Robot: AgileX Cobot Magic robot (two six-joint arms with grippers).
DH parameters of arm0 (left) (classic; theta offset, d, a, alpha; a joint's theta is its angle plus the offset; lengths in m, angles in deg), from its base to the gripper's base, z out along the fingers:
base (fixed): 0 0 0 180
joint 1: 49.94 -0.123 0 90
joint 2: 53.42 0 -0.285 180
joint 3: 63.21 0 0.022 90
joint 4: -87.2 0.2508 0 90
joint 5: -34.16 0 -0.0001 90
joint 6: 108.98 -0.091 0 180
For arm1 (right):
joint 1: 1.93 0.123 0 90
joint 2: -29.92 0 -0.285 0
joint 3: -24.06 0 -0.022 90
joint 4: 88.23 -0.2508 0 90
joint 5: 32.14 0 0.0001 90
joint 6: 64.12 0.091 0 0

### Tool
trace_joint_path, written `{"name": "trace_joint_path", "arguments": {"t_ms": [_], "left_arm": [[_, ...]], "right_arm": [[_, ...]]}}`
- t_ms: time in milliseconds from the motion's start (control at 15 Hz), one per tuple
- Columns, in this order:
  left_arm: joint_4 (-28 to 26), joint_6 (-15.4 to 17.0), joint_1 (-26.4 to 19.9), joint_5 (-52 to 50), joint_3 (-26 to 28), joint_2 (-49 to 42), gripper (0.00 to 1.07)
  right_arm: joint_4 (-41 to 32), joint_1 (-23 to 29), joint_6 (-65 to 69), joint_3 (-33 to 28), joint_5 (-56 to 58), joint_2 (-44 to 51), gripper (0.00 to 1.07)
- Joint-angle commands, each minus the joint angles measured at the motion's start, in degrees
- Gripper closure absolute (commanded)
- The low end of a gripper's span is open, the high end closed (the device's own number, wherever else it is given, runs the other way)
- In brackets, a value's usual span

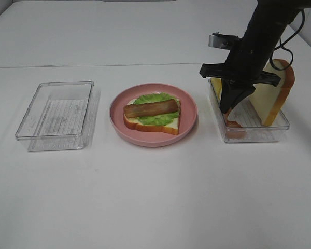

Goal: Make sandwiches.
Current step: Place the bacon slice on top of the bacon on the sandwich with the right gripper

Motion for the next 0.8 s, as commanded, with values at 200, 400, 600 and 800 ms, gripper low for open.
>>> {"name": "trace_joint_path", "arguments": {"t_ms": [200,400,600,800], "left_arm": [[0.11,0.17,0.11,-0.17,-0.17,-1.20,0.29],[0.11,0.17,0.11,-0.17,-0.17,-1.20,0.29],[0.11,0.17,0.11,-0.17,-0.17,-1.20,0.29],[0.11,0.17,0.11,-0.17,-0.17,-1.20,0.29]], "right_arm": [[-0.57,0.17,-0.11,0.86,4.13,7.85,1.07],[-4.87,0.17,-1.78,0.86,5.33,14.09,1.07],[-14.04,0.17,-7.05,0.86,5.10,16.90,1.07],[-25.44,0.86,-12.38,0.86,2.35,16.62,1.07]]}}
